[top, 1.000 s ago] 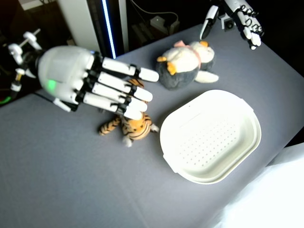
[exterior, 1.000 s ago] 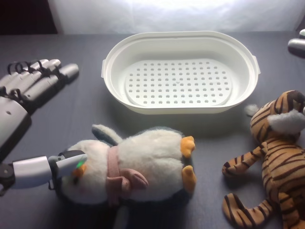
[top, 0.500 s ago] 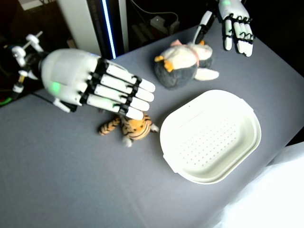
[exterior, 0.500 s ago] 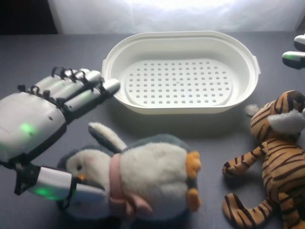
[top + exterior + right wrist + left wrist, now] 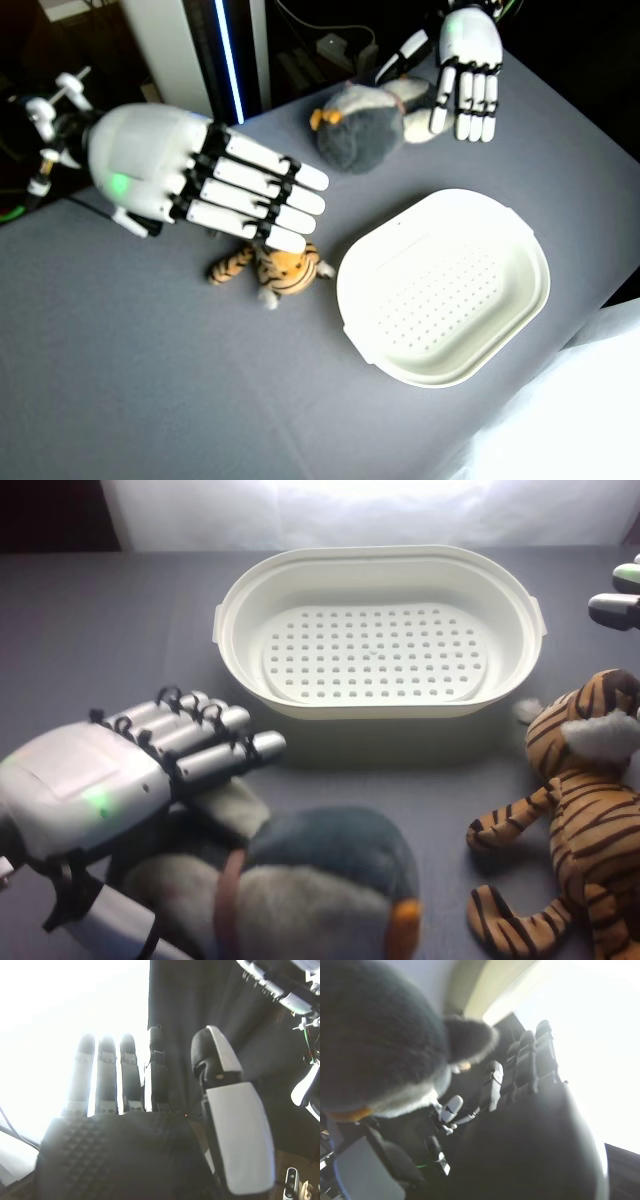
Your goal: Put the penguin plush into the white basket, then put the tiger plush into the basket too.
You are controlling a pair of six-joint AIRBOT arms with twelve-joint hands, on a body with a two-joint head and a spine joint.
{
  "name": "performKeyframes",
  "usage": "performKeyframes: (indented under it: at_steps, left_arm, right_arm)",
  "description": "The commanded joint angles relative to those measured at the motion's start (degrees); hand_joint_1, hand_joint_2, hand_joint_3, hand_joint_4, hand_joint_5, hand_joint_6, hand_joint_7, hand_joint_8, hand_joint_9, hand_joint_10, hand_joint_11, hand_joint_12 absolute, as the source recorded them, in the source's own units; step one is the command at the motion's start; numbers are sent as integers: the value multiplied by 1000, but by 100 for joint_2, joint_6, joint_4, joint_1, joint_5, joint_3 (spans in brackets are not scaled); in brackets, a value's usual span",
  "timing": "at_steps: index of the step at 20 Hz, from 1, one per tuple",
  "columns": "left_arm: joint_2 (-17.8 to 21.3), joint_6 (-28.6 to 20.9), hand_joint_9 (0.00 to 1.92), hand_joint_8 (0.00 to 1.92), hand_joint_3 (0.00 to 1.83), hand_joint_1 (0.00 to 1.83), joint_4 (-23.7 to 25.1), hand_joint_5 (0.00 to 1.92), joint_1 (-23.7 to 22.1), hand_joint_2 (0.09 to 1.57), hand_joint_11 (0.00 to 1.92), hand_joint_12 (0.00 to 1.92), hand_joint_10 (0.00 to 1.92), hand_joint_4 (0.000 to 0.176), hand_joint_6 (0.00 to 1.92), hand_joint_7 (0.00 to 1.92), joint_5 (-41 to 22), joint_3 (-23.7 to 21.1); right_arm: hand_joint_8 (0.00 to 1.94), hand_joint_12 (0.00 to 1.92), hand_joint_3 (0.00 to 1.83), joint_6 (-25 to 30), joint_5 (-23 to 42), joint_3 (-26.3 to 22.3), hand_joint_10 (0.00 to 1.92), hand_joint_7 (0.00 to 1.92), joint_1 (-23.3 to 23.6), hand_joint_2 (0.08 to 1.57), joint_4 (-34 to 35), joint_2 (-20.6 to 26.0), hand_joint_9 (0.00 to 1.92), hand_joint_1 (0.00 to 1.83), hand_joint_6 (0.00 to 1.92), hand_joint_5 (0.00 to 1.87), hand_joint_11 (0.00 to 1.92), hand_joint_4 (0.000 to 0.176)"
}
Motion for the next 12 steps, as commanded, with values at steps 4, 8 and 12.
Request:
performKeyframes:
  at_steps: [4,8,12]
  left_arm:
    - [-185,-163,0,0,23,676,535,0,-264,702,25,11,0,176,0,0,197,89]
    - [-304,-333,1107,668,11,1196,488,971,-328,1038,563,870,258,0,661,1046,191,247]
    - [-217,-417,1049,1254,0,1202,171,1172,-329,1034,1108,1918,1840,0,639,996,-399,333]
  right_arm:
    - [0,119,2,34,667,40,0,270,98,1316,69,22,208,783,0,455,168,49]
    - [4,97,3,34,667,40,6,261,98,1326,69,23,203,810,2,451,166,42]
    - [7,97,3,38,667,40,8,278,96,1333,69,24,221,780,5,463,189,39]
